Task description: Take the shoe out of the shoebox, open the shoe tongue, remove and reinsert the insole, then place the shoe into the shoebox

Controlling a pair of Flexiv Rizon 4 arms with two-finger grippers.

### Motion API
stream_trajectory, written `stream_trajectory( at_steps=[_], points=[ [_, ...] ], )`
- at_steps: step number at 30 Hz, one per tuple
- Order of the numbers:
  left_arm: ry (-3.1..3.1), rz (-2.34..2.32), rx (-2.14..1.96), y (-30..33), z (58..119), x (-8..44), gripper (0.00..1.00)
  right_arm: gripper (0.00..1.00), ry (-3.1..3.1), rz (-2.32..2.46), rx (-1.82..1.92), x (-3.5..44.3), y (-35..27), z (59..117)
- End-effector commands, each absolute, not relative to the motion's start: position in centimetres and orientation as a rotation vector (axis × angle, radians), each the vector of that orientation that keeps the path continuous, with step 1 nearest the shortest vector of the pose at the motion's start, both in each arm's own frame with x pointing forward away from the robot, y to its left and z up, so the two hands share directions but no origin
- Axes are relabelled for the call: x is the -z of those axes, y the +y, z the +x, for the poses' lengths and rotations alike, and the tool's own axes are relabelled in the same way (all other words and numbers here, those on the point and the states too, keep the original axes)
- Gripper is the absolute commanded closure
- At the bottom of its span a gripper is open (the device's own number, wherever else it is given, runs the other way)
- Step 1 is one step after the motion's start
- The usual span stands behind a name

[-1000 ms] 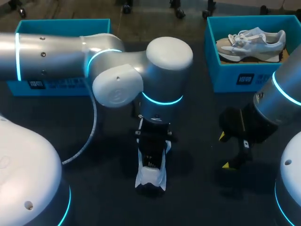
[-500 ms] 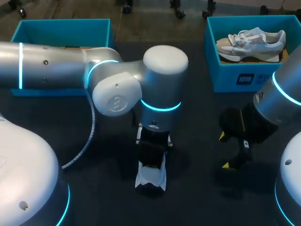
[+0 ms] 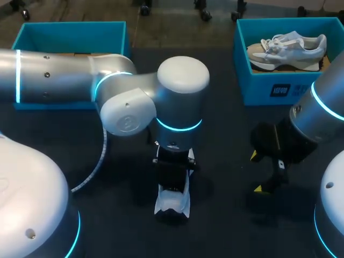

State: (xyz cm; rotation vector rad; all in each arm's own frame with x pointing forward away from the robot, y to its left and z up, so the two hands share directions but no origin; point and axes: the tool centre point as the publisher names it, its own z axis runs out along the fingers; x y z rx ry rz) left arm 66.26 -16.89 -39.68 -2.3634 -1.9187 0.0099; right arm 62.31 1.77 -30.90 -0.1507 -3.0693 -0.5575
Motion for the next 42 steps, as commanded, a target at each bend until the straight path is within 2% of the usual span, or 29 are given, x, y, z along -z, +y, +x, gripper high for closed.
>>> stream_trajectory(
  at_steps=[1, 16, 29, 42],
  points=[
    [-1.914, -2.389, -0.022, -16.5, 65.6, 38.6, 1.0, 0.0, -3.073, -0.152, 0.555, 31.0, 1.8, 62.2],
    [-1.898, -2.383, -0.058, -17.9, 65.9, 42.1, 1.0, 0.0, -3.073, -0.152, 0.555, 31.0, 1.8, 62.2],
    [-1.951, -2.43, -0.005, -16.7, 66.5, 38.1, 1.0, 0.0, -3.073, -0.152, 0.555, 31.0, 1.8, 62.2],
    [-2.088, -2.425, 0.068, -17.5, 68.3, 37.1, 1.0, 0.0, -3.073, -0.152, 0.555, 31.0, 1.8, 62.2]
  ],
)
